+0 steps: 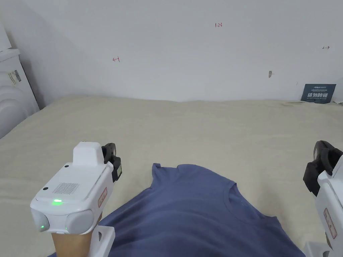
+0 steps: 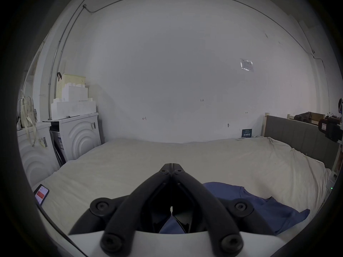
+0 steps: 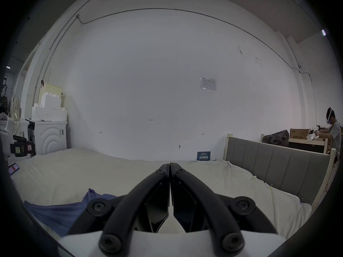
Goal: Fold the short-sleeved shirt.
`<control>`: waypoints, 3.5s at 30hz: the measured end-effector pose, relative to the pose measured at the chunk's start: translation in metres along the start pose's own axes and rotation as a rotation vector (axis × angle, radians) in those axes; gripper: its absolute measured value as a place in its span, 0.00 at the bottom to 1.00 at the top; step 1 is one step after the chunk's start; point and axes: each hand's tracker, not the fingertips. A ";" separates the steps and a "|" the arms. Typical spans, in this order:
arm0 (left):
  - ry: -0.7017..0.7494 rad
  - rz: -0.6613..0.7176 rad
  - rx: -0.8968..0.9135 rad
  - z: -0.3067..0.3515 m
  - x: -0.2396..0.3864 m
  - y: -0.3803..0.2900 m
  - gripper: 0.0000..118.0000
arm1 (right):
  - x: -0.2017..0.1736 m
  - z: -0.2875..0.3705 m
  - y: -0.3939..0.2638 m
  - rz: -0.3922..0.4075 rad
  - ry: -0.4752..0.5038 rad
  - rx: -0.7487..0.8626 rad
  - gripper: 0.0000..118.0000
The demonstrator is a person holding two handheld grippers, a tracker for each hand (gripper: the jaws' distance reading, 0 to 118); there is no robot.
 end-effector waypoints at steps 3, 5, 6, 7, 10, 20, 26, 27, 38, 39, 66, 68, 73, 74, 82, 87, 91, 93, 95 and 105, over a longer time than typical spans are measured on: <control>0.007 -0.008 0.000 0.000 -0.001 0.001 0.00 | 0.002 -0.002 -0.001 -0.006 0.003 -0.002 0.00; 0.008 -0.012 -0.004 -0.001 -0.003 0.000 0.00 | 0.001 -0.003 -0.001 0.000 0.002 -0.004 0.00; 0.012 -0.016 -0.009 -0.002 -0.003 -0.001 0.00 | 0.001 -0.005 -0.001 0.002 0.004 -0.005 0.00; 0.016 -0.018 -0.014 0.002 -0.001 0.003 0.00 | 0.001 -0.006 -0.001 0.003 0.005 -0.007 0.00; 0.014 -0.009 -0.049 0.002 -0.009 0.002 0.00 | -0.002 -0.010 -0.001 0.009 0.020 -0.014 0.00; 0.086 0.137 -0.427 0.000 -0.096 -0.024 0.00 | -0.032 -0.035 0.000 0.029 0.109 -0.035 0.00; 0.186 0.217 -0.626 0.007 -0.146 -0.067 0.00 | -0.064 -0.048 -0.006 0.031 0.175 -0.062 0.00; 0.180 0.238 -0.667 0.003 -0.154 -0.080 0.01 | -0.069 -0.050 -0.008 0.031 0.185 -0.066 0.00; 0.265 0.335 -0.849 -0.001 -0.206 -0.164 0.75 | -0.106 -0.063 -0.032 0.050 0.284 -0.155 0.00; 0.280 0.331 -0.859 0.003 -0.195 -0.163 0.75 | -0.107 -0.064 -0.034 0.051 0.290 -0.162 0.00; 0.169 0.299 -0.797 -0.008 -0.181 -0.144 0.02 | -0.173 -0.277 -0.100 0.023 0.495 -0.642 0.01; 0.165 0.305 -0.789 -0.005 -0.183 -0.135 0.02 | -0.189 -0.302 -0.110 0.048 0.500 -0.690 0.09; 0.156 0.310 -0.789 -0.006 -0.185 -0.132 0.02 | -0.231 -0.334 -0.128 -0.001 0.524 -0.844 0.89; 0.155 0.311 -0.790 -0.006 -0.185 -0.132 0.02 | -0.237 -0.341 -0.133 0.006 0.524 -0.843 0.91; 0.153 0.329 -0.799 -0.012 -0.191 -0.139 0.02 | -0.279 -0.379 -0.164 0.174 0.502 -0.931 0.90; 0.154 0.334 -0.803 -0.015 -0.194 -0.145 0.02 | -0.294 -0.371 -0.172 0.241 0.517 -0.952 0.54; 0.149 0.335 -0.799 -0.014 -0.194 -0.144 0.02 | -0.287 -0.374 -0.179 0.209 0.533 -0.986 0.33; 0.149 0.331 -0.797 -0.013 -0.194 -0.143 0.02 | -0.284 -0.366 -0.176 0.212 0.518 -0.954 0.06; 0.151 0.337 -0.792 -0.011 -0.193 -0.139 0.02 | -0.281 -0.360 -0.169 0.219 0.516 -0.932 0.05; 0.146 0.337 -0.735 -0.013 -0.185 -0.122 0.02 | -0.212 -0.318 -0.087 0.051 0.526 -0.769 0.04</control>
